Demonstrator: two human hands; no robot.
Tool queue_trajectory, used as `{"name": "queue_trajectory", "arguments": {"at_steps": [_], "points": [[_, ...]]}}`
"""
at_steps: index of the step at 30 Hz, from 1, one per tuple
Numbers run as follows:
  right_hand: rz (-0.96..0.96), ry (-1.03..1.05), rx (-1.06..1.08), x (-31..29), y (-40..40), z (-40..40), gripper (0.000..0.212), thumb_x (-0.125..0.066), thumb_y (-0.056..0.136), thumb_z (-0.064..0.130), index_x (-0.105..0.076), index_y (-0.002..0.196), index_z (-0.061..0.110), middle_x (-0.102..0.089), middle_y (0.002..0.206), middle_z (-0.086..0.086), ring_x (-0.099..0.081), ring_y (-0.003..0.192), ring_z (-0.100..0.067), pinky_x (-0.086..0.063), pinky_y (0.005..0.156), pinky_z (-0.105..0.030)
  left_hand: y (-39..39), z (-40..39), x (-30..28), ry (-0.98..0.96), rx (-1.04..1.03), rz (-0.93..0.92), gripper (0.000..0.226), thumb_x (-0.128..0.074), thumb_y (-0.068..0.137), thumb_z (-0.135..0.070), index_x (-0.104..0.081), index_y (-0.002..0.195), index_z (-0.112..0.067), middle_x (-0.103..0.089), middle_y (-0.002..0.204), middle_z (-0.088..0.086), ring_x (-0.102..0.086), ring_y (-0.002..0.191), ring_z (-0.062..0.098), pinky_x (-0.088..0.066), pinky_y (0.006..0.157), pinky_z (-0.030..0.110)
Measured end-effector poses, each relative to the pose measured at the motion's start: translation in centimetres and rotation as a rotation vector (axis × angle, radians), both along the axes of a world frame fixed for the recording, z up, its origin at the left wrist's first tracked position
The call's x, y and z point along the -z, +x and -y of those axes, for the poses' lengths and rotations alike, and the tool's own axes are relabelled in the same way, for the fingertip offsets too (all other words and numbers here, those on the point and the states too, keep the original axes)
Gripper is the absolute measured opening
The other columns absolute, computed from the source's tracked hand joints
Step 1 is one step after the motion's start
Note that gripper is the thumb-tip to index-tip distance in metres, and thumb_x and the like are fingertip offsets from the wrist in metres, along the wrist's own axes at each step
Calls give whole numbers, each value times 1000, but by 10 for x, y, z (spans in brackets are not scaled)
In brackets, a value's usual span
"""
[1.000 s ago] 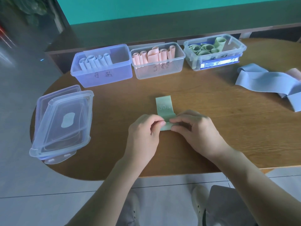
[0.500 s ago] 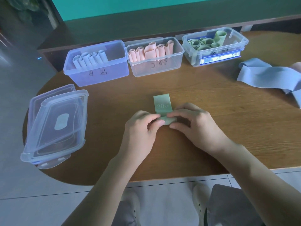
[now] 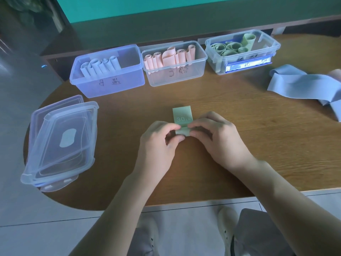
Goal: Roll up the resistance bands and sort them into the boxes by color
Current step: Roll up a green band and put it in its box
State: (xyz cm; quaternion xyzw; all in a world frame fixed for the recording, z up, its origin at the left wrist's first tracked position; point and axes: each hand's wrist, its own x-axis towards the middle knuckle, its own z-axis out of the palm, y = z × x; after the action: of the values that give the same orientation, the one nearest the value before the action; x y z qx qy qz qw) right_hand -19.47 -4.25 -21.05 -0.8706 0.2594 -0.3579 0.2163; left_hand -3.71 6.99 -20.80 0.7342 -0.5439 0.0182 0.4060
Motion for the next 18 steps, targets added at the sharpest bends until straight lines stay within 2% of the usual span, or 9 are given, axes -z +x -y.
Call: {"name": "queue_trajectory", "arguments": {"at_steps": [3, 6, 8, 11, 14, 18], "points": [[-41, 35, -23, -3, 0, 4, 24, -78, 88, 18, -76, 111, 10, -67, 110, -3, -60, 93, -9, -46, 87, -13, 2, 3, 1, 3, -25, 34, 26, -79, 87, -23, -77, 110, -13, -71, 103, 2, -63, 89, 8, -47, 77, 7], [-71, 52, -13, -2, 4, 8, 27, -77, 88, 15, -75, 115, 10, -66, 112, -4, -63, 97, -18, -52, 89, -30, 1, 7, 3, -15, -64, 43, 25, -78, 88, -22, -77, 111, -13, -71, 102, 4, -62, 88, 9, -53, 77, 19], [-73, 57, -7, -2, 7, 9, 26, -75, 90, 13, -74, 116, 9, -66, 111, -7, -64, 100, -25, -53, 90, -34, 0, 9, 2, -49, -84, 42, 22, -80, 87, -21, -78, 107, -13, -71, 100, 3, -61, 84, 8, -51, 75, 16], [-95, 67, 6, -2, 10, 12, 26, -72, 93, 13, -73, 118, 7, -64, 112, -10, -64, 104, -29, -52, 92, -33, 0, 10, 1, -88, -62, 58, 12, -81, 86, -18, -77, 96, -13, -73, 96, 0, -64, 86, 8, -46, 77, 6], [-101, 30, 26, 0, 12, 13, 26, -70, 94, 13, -73, 119, 6, -63, 112, -12, -64, 104, -33, -55, 89, -36, 1, 12, 0, -59, -52, 48, 13, -80, 87, -20, -78, 98, -13, -74, 98, 0, -67, 87, 7, -43, 76, -2], [-53, -5, 55, 1, 14, 10, 23, -72, 91, 9, -74, 115, 6, -64, 109, -10, -65, 102, -28, -54, 87, -27, 3, 15, -3, -51, -47, 32, 15, -82, 86, -21, -78, 98, -14, -74, 96, -1, -66, 80, 7, -46, 72, 3]]}}
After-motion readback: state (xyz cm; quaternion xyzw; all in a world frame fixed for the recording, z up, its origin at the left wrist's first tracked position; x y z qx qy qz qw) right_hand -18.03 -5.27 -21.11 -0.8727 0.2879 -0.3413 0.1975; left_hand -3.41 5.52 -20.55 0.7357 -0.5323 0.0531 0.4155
